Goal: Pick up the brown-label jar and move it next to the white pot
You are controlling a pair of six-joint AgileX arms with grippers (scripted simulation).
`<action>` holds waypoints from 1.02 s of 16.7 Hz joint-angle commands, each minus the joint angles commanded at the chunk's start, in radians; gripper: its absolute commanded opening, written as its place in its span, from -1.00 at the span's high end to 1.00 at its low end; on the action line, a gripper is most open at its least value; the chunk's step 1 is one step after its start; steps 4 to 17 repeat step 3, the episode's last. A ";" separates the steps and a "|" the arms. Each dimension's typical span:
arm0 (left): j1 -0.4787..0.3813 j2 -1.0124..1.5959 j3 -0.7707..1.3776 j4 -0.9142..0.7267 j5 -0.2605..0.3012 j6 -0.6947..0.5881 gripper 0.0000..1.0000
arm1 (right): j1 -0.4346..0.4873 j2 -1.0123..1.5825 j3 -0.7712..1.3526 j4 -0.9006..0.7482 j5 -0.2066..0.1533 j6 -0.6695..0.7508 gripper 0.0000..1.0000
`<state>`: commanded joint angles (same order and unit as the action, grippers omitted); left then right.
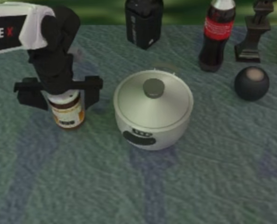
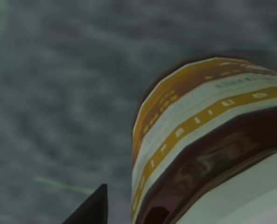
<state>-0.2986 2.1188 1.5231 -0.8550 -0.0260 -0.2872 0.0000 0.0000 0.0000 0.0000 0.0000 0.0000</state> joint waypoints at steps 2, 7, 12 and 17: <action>0.000 0.000 0.000 0.000 0.000 0.000 -1.00 | 0.000 0.000 0.000 0.000 0.000 0.000 -1.00; 0.000 0.000 0.000 0.000 0.000 0.000 -1.00 | 0.000 0.000 0.000 0.000 0.000 0.000 -1.00; 0.000 0.000 0.000 0.000 0.000 0.000 -1.00 | 0.000 0.000 0.000 0.000 0.000 0.000 -1.00; 0.000 0.000 0.000 0.000 0.000 0.000 -1.00 | 0.000 0.000 0.000 0.000 0.000 0.000 -1.00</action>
